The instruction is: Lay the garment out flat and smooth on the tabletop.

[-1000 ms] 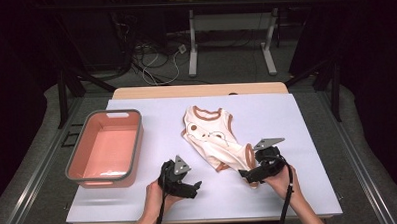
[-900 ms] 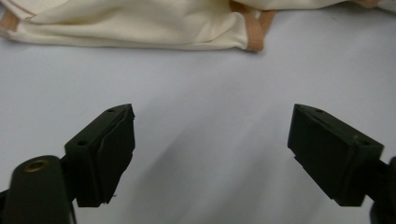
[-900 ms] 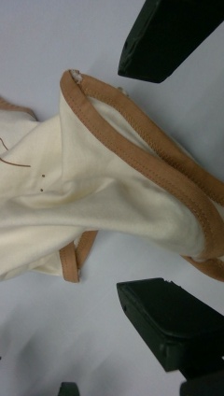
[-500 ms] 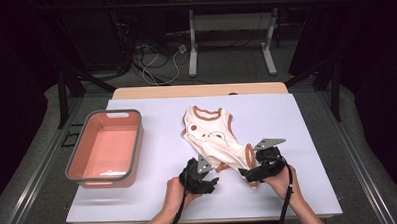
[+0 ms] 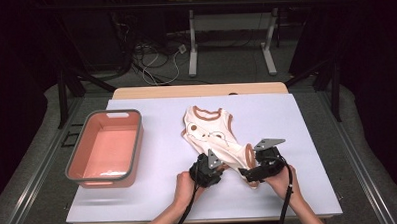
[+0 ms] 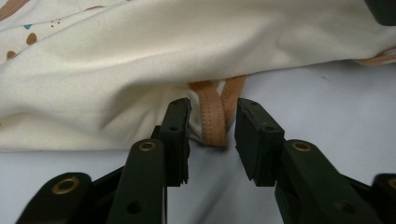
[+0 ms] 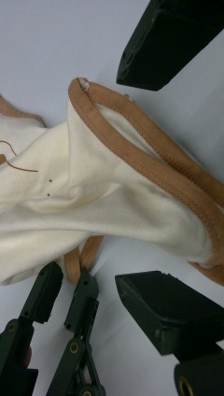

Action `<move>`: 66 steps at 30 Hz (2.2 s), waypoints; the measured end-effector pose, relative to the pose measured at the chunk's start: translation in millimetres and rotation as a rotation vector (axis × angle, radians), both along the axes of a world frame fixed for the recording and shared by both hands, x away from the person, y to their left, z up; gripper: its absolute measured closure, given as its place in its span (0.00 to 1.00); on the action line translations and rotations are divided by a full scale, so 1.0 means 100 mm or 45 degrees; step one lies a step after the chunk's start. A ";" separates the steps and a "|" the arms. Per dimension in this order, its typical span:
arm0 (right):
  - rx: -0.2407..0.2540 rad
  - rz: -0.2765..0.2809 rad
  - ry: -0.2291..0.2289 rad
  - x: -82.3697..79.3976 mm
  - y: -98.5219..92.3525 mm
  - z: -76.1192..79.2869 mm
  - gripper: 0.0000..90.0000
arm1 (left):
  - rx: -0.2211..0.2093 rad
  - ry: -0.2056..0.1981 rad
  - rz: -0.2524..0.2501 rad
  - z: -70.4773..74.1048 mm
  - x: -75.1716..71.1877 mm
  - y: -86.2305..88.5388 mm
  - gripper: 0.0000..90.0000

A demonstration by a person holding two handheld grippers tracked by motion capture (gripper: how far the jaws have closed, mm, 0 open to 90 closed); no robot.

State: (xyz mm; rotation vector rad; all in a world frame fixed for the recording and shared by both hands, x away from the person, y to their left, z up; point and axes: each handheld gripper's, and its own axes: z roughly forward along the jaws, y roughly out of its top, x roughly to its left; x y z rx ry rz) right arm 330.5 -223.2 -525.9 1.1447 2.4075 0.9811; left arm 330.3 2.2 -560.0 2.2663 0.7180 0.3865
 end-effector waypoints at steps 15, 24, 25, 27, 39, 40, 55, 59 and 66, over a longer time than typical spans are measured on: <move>-0.001 -0.001 -0.005 0.00 -0.02 0.01 0.06 | 0.032 -0.026 -0.034 0.02 -0.09 0.16 0.94; -0.004 -0.002 -0.011 0.00 -0.02 0.01 0.07 | 0.045 -0.012 -0.021 0.07 -0.22 0.52 0.94; -0.002 -0.003 -0.011 0.00 -0.02 0.01 0.07 | 0.041 -0.005 -0.015 0.09 -0.23 0.58 0.94; 0.002 -0.011 -0.018 0.00 -0.03 0.01 0.09 | 0.038 0.005 -0.004 0.10 -0.25 0.69 0.94; -0.029 -0.052 -0.037 0.03 -0.03 0.00 0.33 | 0.065 0.075 0.010 0.08 -0.25 0.95 0.83; -0.036 -0.049 -0.047 0.02 -0.03 0.00 0.36 | 0.074 0.078 0.014 0.07 -0.24 0.93 0.76; -0.004 -0.095 -0.068 0.04 -0.08 0.01 0.57 | -0.036 0.083 0.038 0.00 -0.23 0.96 0.79; -0.021 -0.101 -0.067 0.04 -0.09 0.00 0.60 | -0.035 0.078 0.033 0.00 -0.22 0.95 0.89; -0.009 -0.096 -0.077 0.05 -0.08 0.01 0.65 | -0.038 0.092 0.029 0.03 -0.20 0.99 0.92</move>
